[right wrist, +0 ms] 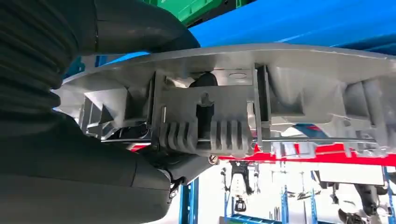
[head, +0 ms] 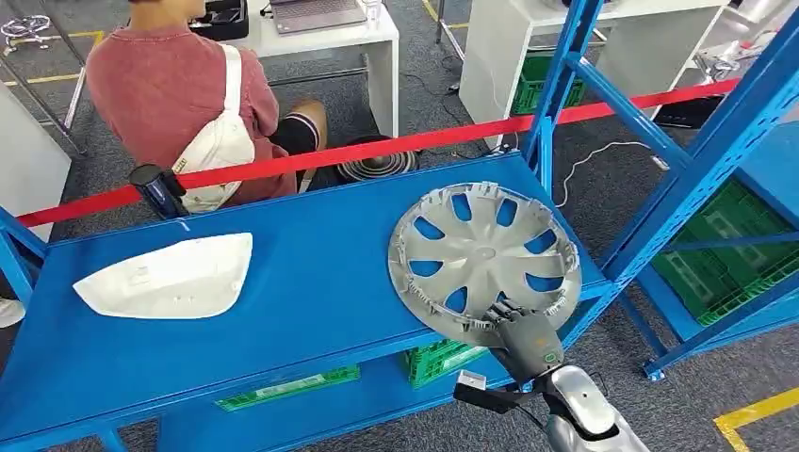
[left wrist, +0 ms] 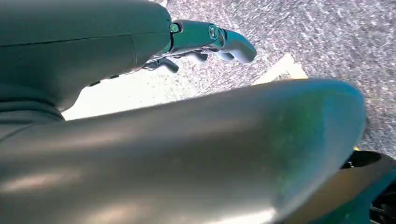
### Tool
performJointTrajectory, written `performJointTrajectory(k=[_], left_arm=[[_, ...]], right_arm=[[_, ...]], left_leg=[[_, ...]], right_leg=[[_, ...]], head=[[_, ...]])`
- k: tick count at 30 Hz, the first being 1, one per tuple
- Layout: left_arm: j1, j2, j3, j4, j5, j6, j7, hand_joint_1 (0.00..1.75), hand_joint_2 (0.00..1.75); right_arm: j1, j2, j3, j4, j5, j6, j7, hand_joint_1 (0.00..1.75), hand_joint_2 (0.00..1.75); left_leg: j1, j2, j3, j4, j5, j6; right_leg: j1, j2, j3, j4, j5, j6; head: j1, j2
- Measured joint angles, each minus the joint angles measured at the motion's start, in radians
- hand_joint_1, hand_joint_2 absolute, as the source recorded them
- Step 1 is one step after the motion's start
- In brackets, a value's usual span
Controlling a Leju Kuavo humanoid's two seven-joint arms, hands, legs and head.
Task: Take the parts from the cabinet and place them on the table.
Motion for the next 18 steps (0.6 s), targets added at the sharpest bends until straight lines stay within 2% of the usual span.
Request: performJointTrajectory(k=[3, 8, 9, 13, 16, 18], left_arm=[[-0.001, 0.0, 0.001, 0.0, 0.012, 0.008, -0.052, 0.0, 0.0], [-0.007, 0.0, 0.021, 0.0, 0.051, 0.02, -0.167, 0.0, 0.0], [-0.009, 0.0, 0.026, 0.0, 0.061, 0.021, -0.19, 0.0, 1.75], [-0.018, 0.0, 0.039, 0.0, 0.067, 0.034, -0.234, 0.0, 1.75], [-0.021, 0.0, 0.043, -0.001, 0.061, 0.039, -0.24, 0.0, 1.75], [-0.025, 0.0, 0.043, -0.001, 0.058, 0.038, -0.234, 0.0, 1.75]], right_arm=[[0.012, 0.0, 0.0, -0.008, -0.02, -0.003, -0.001, 1.75, 1.75], [0.041, 0.0, -0.005, -0.043, -0.116, 0.003, -0.046, 1.75, 1.75], [0.048, 0.0, -0.006, -0.057, -0.159, 0.013, -0.068, 1.75, 1.75], [0.057, 0.0, -0.021, -0.118, -0.345, 0.077, -0.176, 1.75, 1.75], [0.05, 0.002, -0.026, -0.175, -0.506, 0.169, -0.263, 1.75, 1.75], [0.04, 0.009, -0.026, -0.198, -0.57, 0.215, -0.288, 1.75, 1.75]], left_leg=[[0.0, 0.0, 0.0, 0.0, 0.0, 0.0], [0.0, 0.001, 0.0, 0.0, 0.0, 0.0], [0.0, 0.001, 0.0, 0.0, 0.0, 0.0], [0.0, 0.004, 0.002, 0.0, -0.001, -0.001], [0.001, 0.007, 0.003, 0.0, -0.001, -0.001], [0.001, 0.007, 0.003, 0.0, -0.001, -0.001]], right_leg=[[0.0, 0.0, 0.0, 0.0, 0.0, 0.0], [0.0, 0.0, 0.0, 0.0, 0.0, 0.0], [0.0, 0.0, 0.0, 0.0, 0.0, 0.0], [0.001, 0.004, 0.0, 0.0, 0.0, 0.0], [0.001, 0.007, 0.001, 0.0, 0.0, 0.0], [0.001, 0.007, 0.001, 0.0, 0.0, 0.0]], head=[[0.0, 0.0], [0.0, 0.0], [0.0, 0.0], [0.0, 0.0], [0.0, 0.0], [0.0, 0.0]])
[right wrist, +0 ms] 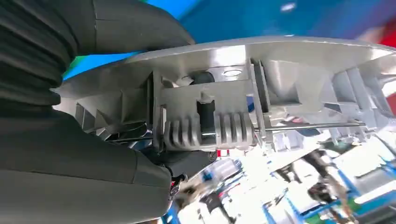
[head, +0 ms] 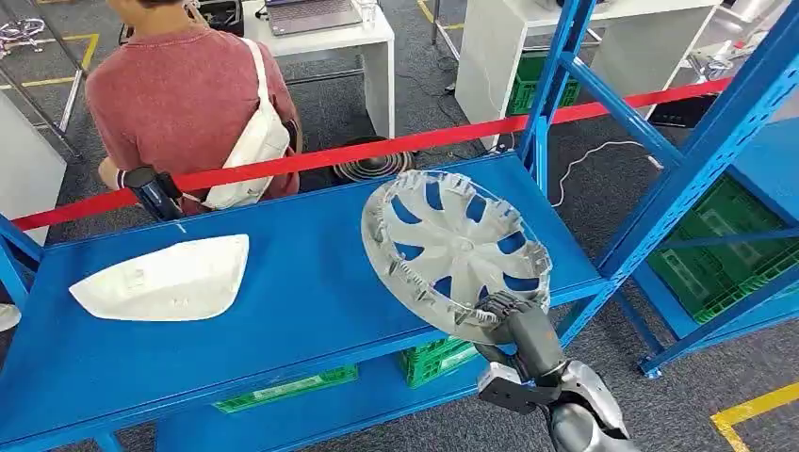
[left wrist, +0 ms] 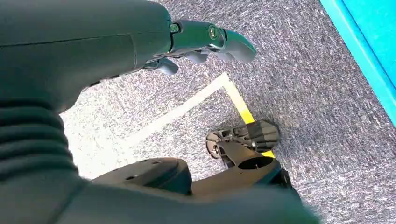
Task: Take the parts from the cabinet and place them on the table.
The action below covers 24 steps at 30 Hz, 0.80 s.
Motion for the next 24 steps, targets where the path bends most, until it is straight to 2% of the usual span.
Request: performJointTrajectory(k=[6, 11, 16, 24], left_arm=[[-0.008, 0.001, 0.0, 0.0, 0.001, -0.01, 0.008, 0.0, 1.75], [-0.013, 0.002, 0.0, 0.0, 0.0, -0.022, -0.01, 0.0, 1.75], [-0.013, 0.002, 0.0, 0.0, -0.002, -0.057, -0.04, 0.0, 1.75], [-0.019, 0.002, 0.0, 0.0, -0.002, -0.074, -0.05, 0.0, 1.75]], right_arm=[[-0.022, 0.006, -0.001, -0.086, -0.268, 0.147, -0.068, 1.75, 1.75], [0.017, 0.006, -0.002, -0.178, -0.414, 0.25, -0.1, 1.75, 1.75], [0.078, 0.004, -0.027, -0.238, -0.477, 0.286, -0.13, 1.75, 1.75], [0.091, 0.004, -0.048, -0.257, -0.483, 0.296, -0.131, 1.75, 1.75]], left_leg=[[0.0, -0.001, 0.0, 0.0, 0.0, 0.0], [-0.001, -0.003, -0.002, 0.0, 0.0, 0.0], [-0.001, -0.005, -0.004, 0.0, -0.001, 0.001], [-0.001, -0.005, -0.004, 0.0, -0.001, 0.001]], right_leg=[[0.0, -0.001, 0.0, 0.0, 0.001, 0.0], [-0.001, -0.002, 0.0, -0.001, 0.001, 0.0], [-0.001, -0.005, -0.002, -0.001, -0.001, 0.0], [-0.001, -0.005, -0.002, -0.001, -0.001, 0.0]], head=[[0.0, 0.0], [0.0, 0.0], [0.0, 0.0], [0.0, 0.0]])
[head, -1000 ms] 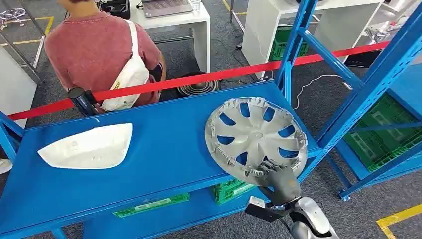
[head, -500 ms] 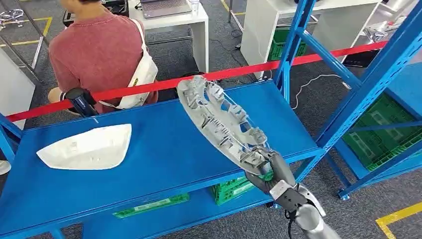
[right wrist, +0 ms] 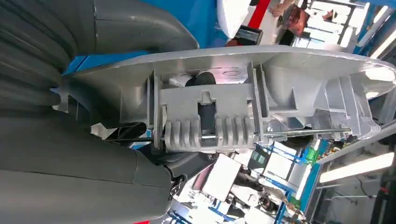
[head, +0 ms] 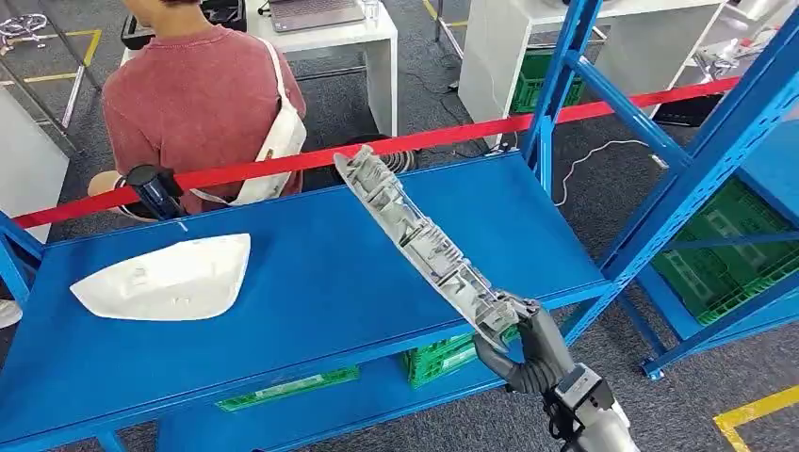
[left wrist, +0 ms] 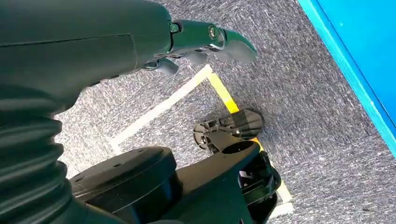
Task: Take the parts from the cabinet and place them on the table.
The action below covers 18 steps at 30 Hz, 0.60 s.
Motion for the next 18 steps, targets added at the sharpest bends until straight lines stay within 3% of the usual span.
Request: performJointTrajectory(k=[9, 14, 18], left_arm=[[-0.002, 0.0, 0.0, 0.0, 0.0, 0.0, 0.0, 0.0, 1.75], [-0.005, 0.0, -0.003, 0.0, -0.028, 0.072, 0.013, 0.0, 1.75], [-0.007, 0.002, 0.0, 0.0, 0.017, 0.036, 0.018, 0.0, 1.75]], right_arm=[[0.004, 0.0, -0.002, -0.005, 0.0, 0.002, 0.0, 1.75, 1.75], [-0.002, 0.0, -0.002, -0.003, 0.0, 0.004, 0.002, 1.75, 1.75], [-0.002, 0.004, -0.002, 0.003, 0.001, 0.006, -0.011, 1.75, 1.75]], left_leg=[[0.0, 0.0, 0.0, 0.0, 0.0, 0.0], [0.0, 0.0, 0.0, 0.0, 0.0, 0.0], [0.0, 0.0, -0.001, 0.0, 0.0, 0.0]], right_leg=[[0.0, 0.0, 0.0, 0.0, 0.0, 0.0], [0.0, 0.0, 0.0, 0.0, 0.0, 0.0], [0.0, 0.0, 0.0, 0.0, 0.0, 0.0]], head=[[0.0, 0.0], [0.0, 0.0], [0.0, 0.0]])
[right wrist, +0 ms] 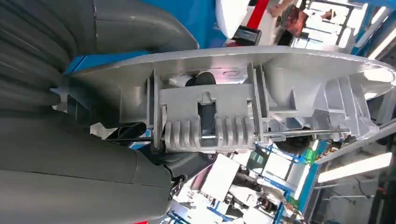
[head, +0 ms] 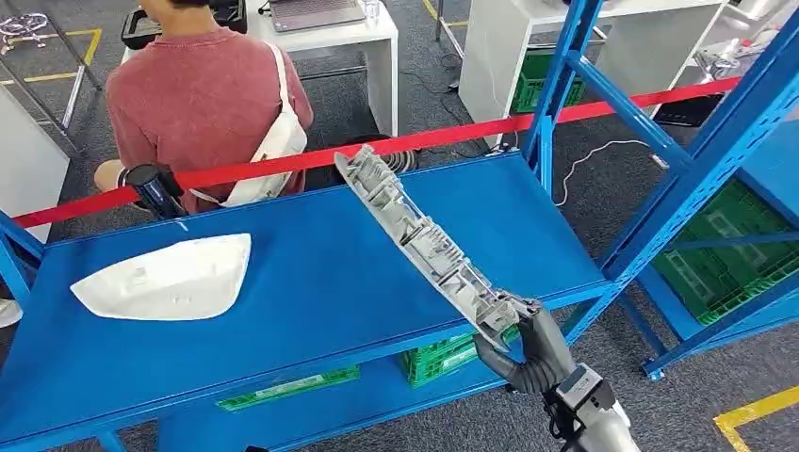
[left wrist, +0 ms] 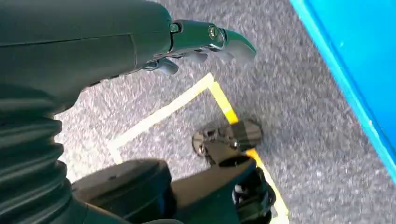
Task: Take the parts from the cabinet and place them on the table.
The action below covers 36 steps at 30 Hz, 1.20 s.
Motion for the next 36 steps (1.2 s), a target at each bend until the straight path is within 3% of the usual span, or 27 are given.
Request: performJointTrajectory(k=[5, 11, 13, 21, 28, 30, 31, 32, 34, 35, 36], left_arm=[[-0.001, 0.001, 0.022, 0.0, 0.071, -0.058, -0.017, 0.0, 1.75], [-0.004, 0.004, 0.049, -0.001, 0.094, -0.11, 0.007, 0.0, 1.75], [-0.004, 0.004, 0.054, -0.001, 0.095, -0.115, 0.014, 0.0, 1.75], [-0.003, 0.007, 0.06, -0.002, 0.086, -0.15, 0.081, 0.0, 1.75], [-0.004, 0.009, 0.06, -0.002, 0.069, -0.147, 0.094, 0.0, 1.75], [-0.006, 0.008, 0.06, -0.002, 0.065, -0.141, 0.1, 0.0, 1.75], [-0.008, 0.008, 0.06, -0.002, 0.06, -0.14, 0.101, 0.0, 1.75], [-0.01, 0.008, 0.059, -0.002, 0.059, -0.139, 0.104, 0.0, 1.75], [-0.012, 0.008, 0.058, -0.002, 0.057, -0.137, 0.108, 0.0, 1.75], [-0.012, 0.008, 0.058, -0.002, 0.055, -0.136, 0.108, 0.0, 1.75], [-0.012, 0.008, 0.058, -0.002, 0.055, -0.134, 0.11, 0.0, 1.75]], right_arm=[[-0.008, 0.015, 0.0, 0.016, -0.005, 0.008, -0.01, 1.75, 1.75], [0.009, 0.034, -0.02, 0.017, -0.231, 0.203, -0.026, 1.75, 1.75], [0.012, 0.04, -0.026, 0.017, -0.276, 0.237, -0.028, 1.75, 1.75], [0.009, 0.065, -0.05, 0.021, -0.299, 0.282, -0.025, 1.75, 1.75], [0.008, 0.095, -0.051, 0.021, -0.273, 0.29, -0.008, 1.75, 1.75], [0.0, 0.102, -0.052, 0.022, -0.265, 0.29, -0.003, 1.75, 1.75], [-0.007, 0.104, -0.051, 0.022, -0.264, 0.289, -0.001, 1.75, 1.75], [-0.015, 0.106, -0.051, 0.023, -0.263, 0.289, 0.001, 1.75, 1.75], [-0.022, 0.11, -0.052, 0.027, -0.262, 0.29, 0.001, 1.75, 1.75], [-0.022, 0.111, -0.052, 0.03, -0.261, 0.29, 0.001, 1.75, 1.75], [-0.022, 0.112, -0.052, 0.032, -0.261, 0.29, 0.001, 1.75, 1.75]], left_leg=[[0.0, -0.001, 0.0, 0.0, 0.0, 0.0], [0.0, -0.001, 0.0, 0.0, 0.0, 0.0], [0.0, 0.0, 0.0, 0.0, 0.0, 0.0], [-0.004, 0.0, -0.001, 0.0, -0.001, 0.002], [-0.016, -0.001, -0.002, 0.002, -0.005, 0.015], [-0.005, 0.001, 0.0, -0.011, 0.006, 0.028], [-0.004, 0.001, 0.001, -0.015, 0.009, 0.032], [-0.004, 0.001, -0.002, -0.016, 0.01, 0.033], [-0.006, 0.001, -0.006, -0.014, 0.011, 0.035], [-0.006, 0.001, -0.009, -0.011, 0.011, 0.035], [-0.006, 0.0, -0.011, -0.008, 0.011, 0.035]], right_leg=[[0.0, 0.0, 0.0, 0.0, 0.0, 0.0], [0.0, 0.0, 0.0, 0.0, 0.0, -0.001], [0.0, 0.0, -0.001, 0.0, 0.0, -0.001], [-0.004, 0.0, -0.001, -0.001, 0.001, 0.002], [-0.014, 0.0, 0.001, -0.006, 0.002, 0.015], [-0.014, 0.001, 0.001, -0.004, -0.003, 0.02], [-0.014, 0.001, -0.01, 0.024, -0.025, 0.019], [-0.011, 0.001, -0.04, 0.083, -0.062, 0.017], [-0.009, 0.002, -0.12, 0.245, -0.134, 0.018], [-0.007, 0.002, -0.152, 0.304, -0.144, 0.017], [-0.006, 0.002, -0.159, 0.309, -0.125, 0.015]], head=[[0.0, 0.0], [0.0, 0.0], [0.0, 0.0], [0.0, 0.0], [0.0, 0.0], [0.0, 0.0], [0.002, 0.0], [0.006, 0.0], [0.009, 0.0], [0.01, 0.0], [0.01, 0.0]])
